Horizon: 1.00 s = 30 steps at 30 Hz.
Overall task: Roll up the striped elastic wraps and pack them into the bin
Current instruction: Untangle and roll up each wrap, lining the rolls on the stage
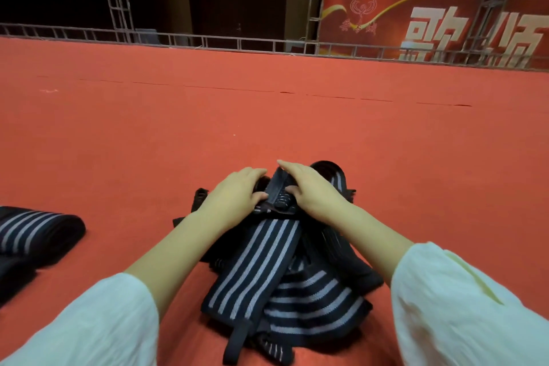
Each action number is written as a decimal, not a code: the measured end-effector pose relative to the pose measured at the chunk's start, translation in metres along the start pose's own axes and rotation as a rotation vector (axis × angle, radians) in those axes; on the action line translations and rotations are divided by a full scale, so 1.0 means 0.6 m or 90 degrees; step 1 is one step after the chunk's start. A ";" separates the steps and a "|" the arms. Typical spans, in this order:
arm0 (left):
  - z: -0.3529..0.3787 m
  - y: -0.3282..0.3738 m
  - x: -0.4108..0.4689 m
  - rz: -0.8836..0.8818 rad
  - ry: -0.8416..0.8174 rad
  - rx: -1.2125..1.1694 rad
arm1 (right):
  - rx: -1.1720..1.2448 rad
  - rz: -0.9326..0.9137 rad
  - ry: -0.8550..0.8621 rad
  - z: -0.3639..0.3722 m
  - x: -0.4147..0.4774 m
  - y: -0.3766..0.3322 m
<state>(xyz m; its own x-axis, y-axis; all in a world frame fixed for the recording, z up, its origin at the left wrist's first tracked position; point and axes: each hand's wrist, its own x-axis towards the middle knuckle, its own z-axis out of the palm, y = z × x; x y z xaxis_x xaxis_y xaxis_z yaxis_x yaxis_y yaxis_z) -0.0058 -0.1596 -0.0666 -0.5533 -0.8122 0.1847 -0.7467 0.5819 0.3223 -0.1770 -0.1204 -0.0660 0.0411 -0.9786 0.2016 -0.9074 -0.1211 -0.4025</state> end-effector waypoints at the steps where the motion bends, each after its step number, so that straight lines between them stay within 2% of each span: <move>1: 0.005 -0.004 -0.001 0.004 -0.002 -0.006 | -0.018 0.003 -0.006 0.005 0.004 0.003; 3: 0.011 -0.009 -0.003 0.003 -0.016 -0.003 | -0.048 0.019 0.025 0.010 0.007 0.007; 8: 0.014 -0.009 -0.006 -0.013 -0.052 0.030 | 0.016 0.017 0.139 -0.002 -0.005 0.026; 12: 0.016 -0.003 -0.016 -0.015 -0.043 0.037 | 0.138 0.042 0.215 -0.054 -0.030 0.041; 15: 0.010 0.007 -0.022 -0.020 -0.034 0.037 | 0.174 0.039 0.260 -0.094 -0.052 0.040; 19: 0.008 0.006 -0.033 -0.027 -0.102 0.133 | 0.178 0.073 0.381 -0.167 -0.082 0.045; 24: 0.012 0.013 -0.039 -0.046 -0.078 0.172 | 0.188 0.092 0.333 -0.222 -0.137 0.055; 27: 0.012 0.037 -0.037 -0.051 -0.042 0.194 | 0.261 0.105 0.348 -0.216 -0.156 0.060; 30: 0.006 0.070 -0.041 0.029 -0.001 0.163 | 0.300 0.106 0.326 -0.206 -0.159 0.056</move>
<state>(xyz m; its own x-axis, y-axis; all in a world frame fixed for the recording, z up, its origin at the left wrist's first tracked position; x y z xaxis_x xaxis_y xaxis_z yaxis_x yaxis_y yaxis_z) -0.0248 -0.1147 -0.0611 -0.5884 -0.7853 0.1925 -0.7903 0.6089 0.0680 -0.2630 -0.0103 0.0116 -0.3885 -0.8036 0.4510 -0.6022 -0.1490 -0.7843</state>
